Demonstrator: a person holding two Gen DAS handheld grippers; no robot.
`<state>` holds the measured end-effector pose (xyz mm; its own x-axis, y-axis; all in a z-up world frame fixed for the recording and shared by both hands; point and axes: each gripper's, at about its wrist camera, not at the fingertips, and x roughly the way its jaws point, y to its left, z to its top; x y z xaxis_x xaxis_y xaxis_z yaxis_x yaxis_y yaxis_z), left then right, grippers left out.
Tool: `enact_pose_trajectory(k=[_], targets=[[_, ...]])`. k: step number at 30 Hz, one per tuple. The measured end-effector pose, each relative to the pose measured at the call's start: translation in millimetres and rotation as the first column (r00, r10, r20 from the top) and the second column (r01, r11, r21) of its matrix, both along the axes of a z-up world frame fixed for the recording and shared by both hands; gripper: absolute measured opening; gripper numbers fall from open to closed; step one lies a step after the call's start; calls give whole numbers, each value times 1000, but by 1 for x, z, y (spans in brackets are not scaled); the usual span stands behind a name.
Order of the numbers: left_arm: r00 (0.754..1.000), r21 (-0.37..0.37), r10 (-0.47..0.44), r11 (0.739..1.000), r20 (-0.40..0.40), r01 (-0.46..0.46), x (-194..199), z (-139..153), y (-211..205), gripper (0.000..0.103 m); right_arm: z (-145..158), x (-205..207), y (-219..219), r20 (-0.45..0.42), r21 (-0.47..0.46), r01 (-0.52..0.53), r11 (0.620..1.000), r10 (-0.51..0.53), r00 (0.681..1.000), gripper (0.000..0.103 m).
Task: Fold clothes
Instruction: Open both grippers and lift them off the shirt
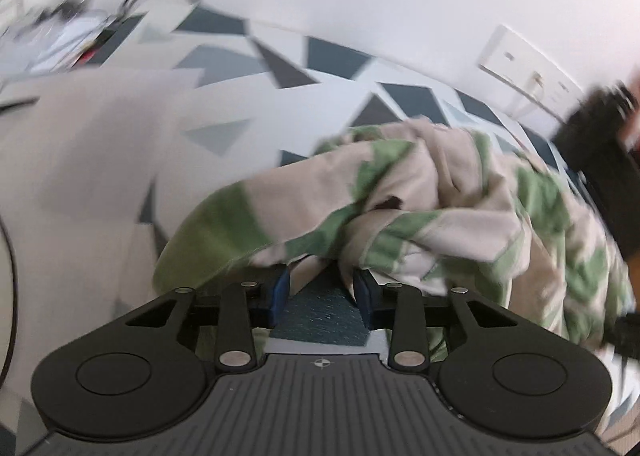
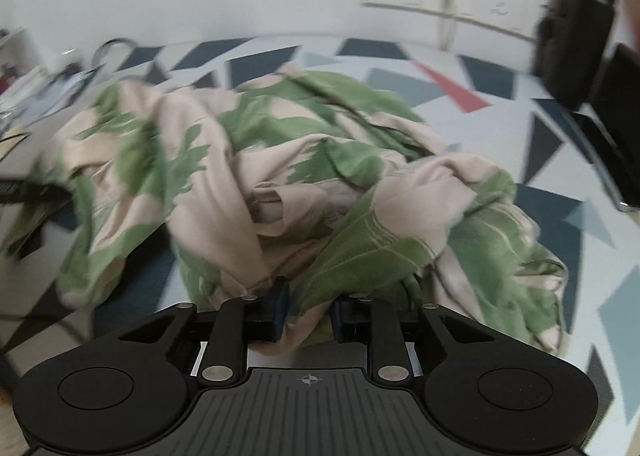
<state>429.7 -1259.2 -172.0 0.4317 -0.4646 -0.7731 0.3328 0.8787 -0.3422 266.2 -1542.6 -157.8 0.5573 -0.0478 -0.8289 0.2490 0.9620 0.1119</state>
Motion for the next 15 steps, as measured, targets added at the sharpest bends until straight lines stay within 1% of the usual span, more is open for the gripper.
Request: enact_pose_trajectory(k=[1, 2, 3, 4, 7, 9, 10, 12, 14, 15], targets=[[1000, -21, -3, 1000, -11, 3, 1, 3, 2, 64, 3, -1, 2, 4, -2, -11, 1000, 11, 1000, 24], [1000, -29, -9, 1000, -5, 9, -1, 6, 2, 71, 8, -2, 2, 17, -10, -12, 1000, 12, 1000, 26], [1000, -35, -14, 999, 7, 15, -4, 10, 1, 82, 14, -4, 0, 38, -17, -4, 1000, 5, 999, 29], [999, -46, -31, 998, 19, 32, -8, 13, -3, 85, 19, -5, -2, 60, -22, 6, 1000, -5, 998, 31], [994, -81, -102, 991, 38, 105, -19, 20, -18, 86, 34, -9, -16, 129, -23, 73, 997, -69, 989, 38], [988, -94, -148, 984, 40, 151, -26, 21, -30, 86, 39, -7, -27, 157, -35, 120, 992, -113, 981, 39], [984, -92, -170, 980, 46, 174, -29, 21, -36, 89, 41, -5, -33, 165, -36, 141, 989, -133, 977, 39], [974, -66, -216, 973, 63, 220, -37, 20, -47, 91, 39, -4, -49, 181, -25, 182, 983, -174, 968, 39], [962, -29, -264, 963, 74, 267, -43, 18, -58, 91, 38, -5, -57, 191, -12, 223, 975, -217, 957, 41], [954, -16, -288, 957, 76, 290, -46, 16, -63, 91, 36, -5, -59, 191, -14, 242, 970, -235, 953, 48]])
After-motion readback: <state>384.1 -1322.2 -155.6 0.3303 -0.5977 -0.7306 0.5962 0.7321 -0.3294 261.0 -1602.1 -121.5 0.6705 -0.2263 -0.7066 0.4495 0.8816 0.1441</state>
